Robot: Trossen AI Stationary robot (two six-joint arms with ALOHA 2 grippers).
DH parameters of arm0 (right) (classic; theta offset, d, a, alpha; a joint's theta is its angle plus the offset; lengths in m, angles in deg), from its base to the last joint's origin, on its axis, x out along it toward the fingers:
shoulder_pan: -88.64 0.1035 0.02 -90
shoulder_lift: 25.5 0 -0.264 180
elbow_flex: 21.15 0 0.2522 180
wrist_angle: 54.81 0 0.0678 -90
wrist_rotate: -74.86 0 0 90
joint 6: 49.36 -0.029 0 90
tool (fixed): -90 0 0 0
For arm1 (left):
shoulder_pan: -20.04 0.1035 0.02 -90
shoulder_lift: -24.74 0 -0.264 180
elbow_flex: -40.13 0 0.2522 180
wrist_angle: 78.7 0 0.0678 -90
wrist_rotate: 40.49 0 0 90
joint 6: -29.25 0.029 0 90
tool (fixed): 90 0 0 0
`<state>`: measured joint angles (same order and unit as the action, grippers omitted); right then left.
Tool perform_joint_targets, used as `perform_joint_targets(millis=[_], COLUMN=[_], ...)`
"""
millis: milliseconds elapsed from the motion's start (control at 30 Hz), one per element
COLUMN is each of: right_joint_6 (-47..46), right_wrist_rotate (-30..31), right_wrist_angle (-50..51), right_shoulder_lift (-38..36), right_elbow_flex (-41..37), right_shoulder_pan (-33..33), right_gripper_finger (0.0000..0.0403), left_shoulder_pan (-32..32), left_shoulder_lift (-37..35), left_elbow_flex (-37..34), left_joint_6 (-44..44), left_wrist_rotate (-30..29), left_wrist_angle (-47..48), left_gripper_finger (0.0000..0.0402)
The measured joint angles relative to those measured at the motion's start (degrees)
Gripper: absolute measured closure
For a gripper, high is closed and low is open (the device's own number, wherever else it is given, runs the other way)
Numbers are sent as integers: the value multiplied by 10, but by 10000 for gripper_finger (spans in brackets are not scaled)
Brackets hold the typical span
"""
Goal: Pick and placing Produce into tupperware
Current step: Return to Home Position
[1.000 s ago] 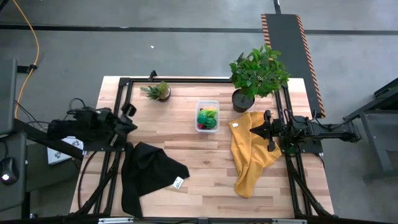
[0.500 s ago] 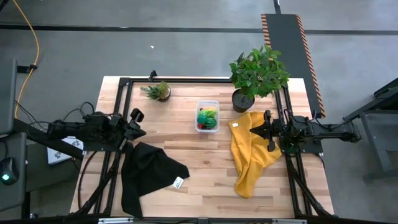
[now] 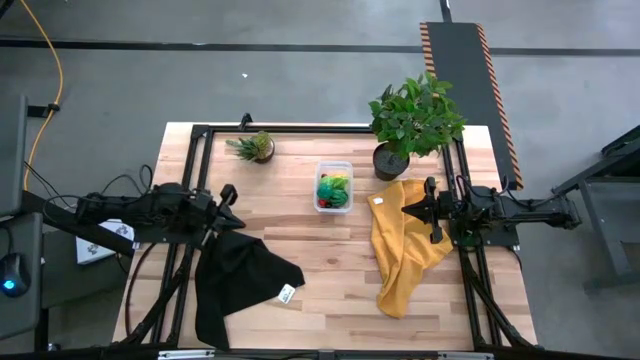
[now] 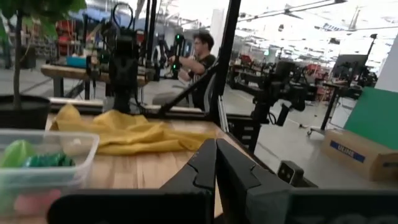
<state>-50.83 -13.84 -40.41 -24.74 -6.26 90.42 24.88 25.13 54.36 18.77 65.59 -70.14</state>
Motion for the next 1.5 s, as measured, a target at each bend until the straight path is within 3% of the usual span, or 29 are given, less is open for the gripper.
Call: perform_joint_targets(millis=[567,1500], right_joint_6=[0,0], right_wrist_rotate=[0,0], right_wrist_angle=[0,0], right_shoulder_lift=[0,0], right_elbow_flex=[0,0], right_shoulder_pan=[0,0], right_gripper_finger=[402,402], left_shoulder_pan=[0,0], left_shoulder_lift=[0,0], left_elbow_flex=[1,1], left_joint_6=[-3,-3], left_wrist_rotate=[-37,-37], left_wrist_angle=[23,23], left_gripper_finger=[401,401])
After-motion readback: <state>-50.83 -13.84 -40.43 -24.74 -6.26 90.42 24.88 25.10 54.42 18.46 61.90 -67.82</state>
